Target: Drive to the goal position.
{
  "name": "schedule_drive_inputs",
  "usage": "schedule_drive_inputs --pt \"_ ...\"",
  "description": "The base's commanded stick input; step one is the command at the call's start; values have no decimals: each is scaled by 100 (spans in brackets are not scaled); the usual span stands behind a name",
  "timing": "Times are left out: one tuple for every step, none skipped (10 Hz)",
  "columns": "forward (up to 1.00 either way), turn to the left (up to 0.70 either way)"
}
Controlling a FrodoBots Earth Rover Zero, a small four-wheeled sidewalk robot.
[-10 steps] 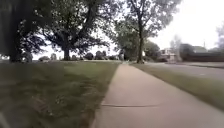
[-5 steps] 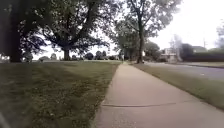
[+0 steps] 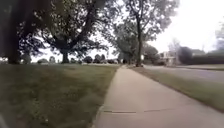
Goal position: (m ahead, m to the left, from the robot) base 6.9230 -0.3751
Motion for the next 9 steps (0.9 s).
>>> schedule_drive_inputs --pt "85 0" --pt "85 0" --pt "85 0" --pt "85 0" --pt "85 0" --pt "85 0" --pt "85 0" --pt "85 0" --pt "85 0"
